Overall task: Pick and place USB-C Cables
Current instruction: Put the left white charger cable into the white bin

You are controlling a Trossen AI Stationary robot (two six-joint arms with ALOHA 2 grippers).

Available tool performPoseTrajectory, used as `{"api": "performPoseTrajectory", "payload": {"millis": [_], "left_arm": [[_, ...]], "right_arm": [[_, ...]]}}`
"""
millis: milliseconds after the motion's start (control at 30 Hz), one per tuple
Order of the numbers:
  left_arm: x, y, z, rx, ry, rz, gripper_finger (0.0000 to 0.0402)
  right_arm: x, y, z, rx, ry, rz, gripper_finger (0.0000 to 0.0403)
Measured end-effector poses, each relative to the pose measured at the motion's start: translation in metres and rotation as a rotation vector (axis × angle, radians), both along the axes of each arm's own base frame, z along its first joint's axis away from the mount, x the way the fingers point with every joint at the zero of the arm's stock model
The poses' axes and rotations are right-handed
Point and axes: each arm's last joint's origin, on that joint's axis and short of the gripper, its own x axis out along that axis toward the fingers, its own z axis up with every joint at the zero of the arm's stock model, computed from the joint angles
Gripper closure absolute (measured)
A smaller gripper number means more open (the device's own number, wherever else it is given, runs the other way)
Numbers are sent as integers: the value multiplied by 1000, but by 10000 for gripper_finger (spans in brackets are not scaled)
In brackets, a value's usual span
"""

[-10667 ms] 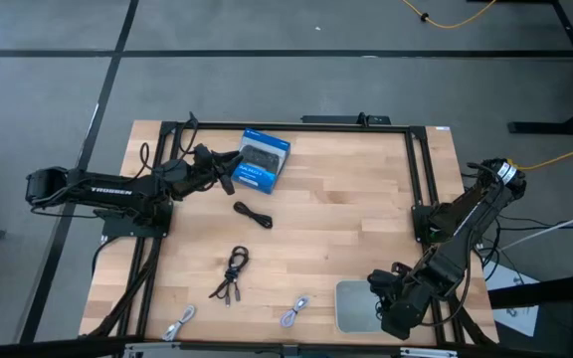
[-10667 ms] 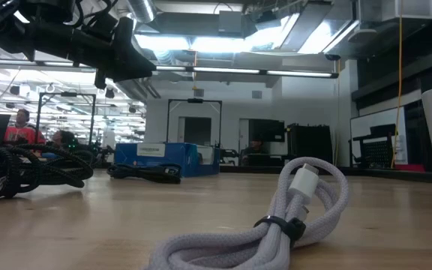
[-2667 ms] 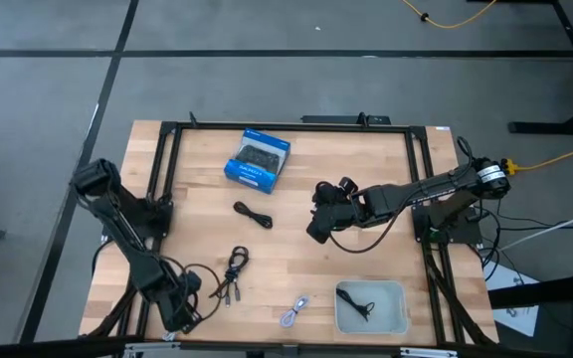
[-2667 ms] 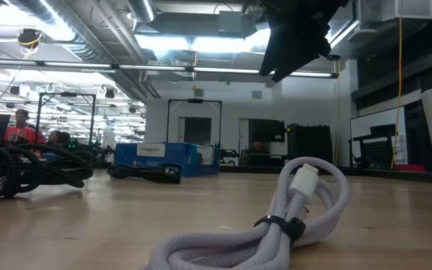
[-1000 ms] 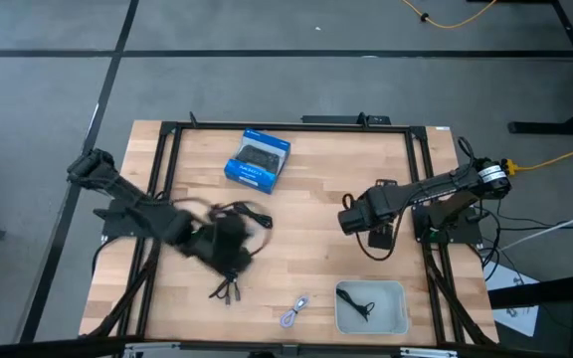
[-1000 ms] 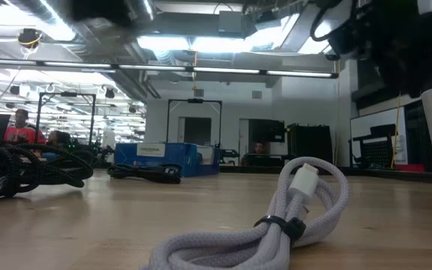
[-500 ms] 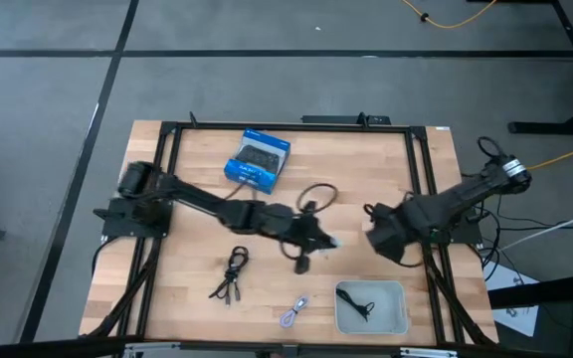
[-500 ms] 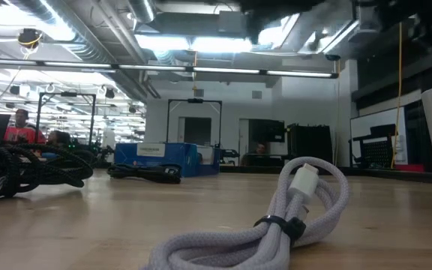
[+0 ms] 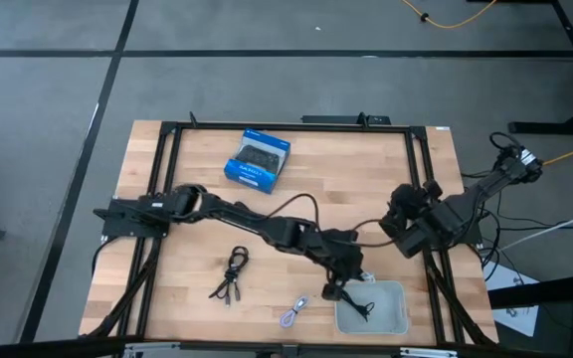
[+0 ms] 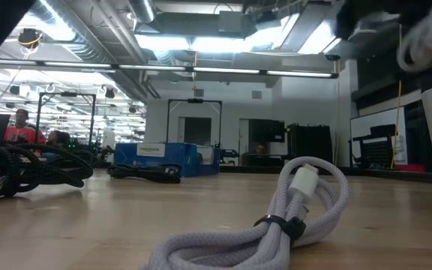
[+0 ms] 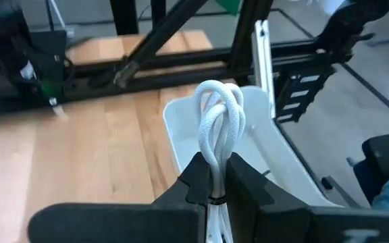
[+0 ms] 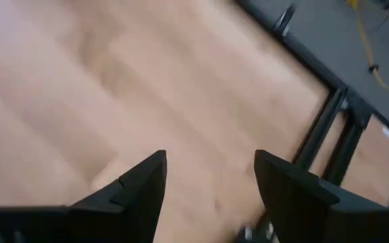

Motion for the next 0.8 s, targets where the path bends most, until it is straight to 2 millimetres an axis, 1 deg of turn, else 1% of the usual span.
{"api": "performPoseTrajectory", "payload": {"millis": [133, 200, 333, 467, 533, 600, 700, 800], "left_arm": [[12, -5, -16, -38, 12, 19, 385], [16, -11, -21, -65, -11, 20, 385], [17, -26, -22, -83, -64, -7, 385], [14, -40, -27, -80, -56, -26, 385], [13, -45, -27, -82, -75, -30, 384], [12, -50, -25, -75, -100, -27, 371], [11, -55, -25, -43, -117, -11, 331], [11, -55, -24, -31, -125, -10, 296]], "right_arm": [[-3, -9, 2, -42, -66, -32, 175], [-4, -12, 2, -44, -73, -40, 175], [-5, -14, 3, -45, -68, -36, 175], [-5, -14, 3, -45, -65, -33, 175], [-5, -14, 3, -36, -60, -35, 175], [-6, -13, 3, -27, -54, -36, 175], [-6, -13, 2, -17, -47, -38, 175], [-6, -13, 2, -8, -40, -39, 175]]}}
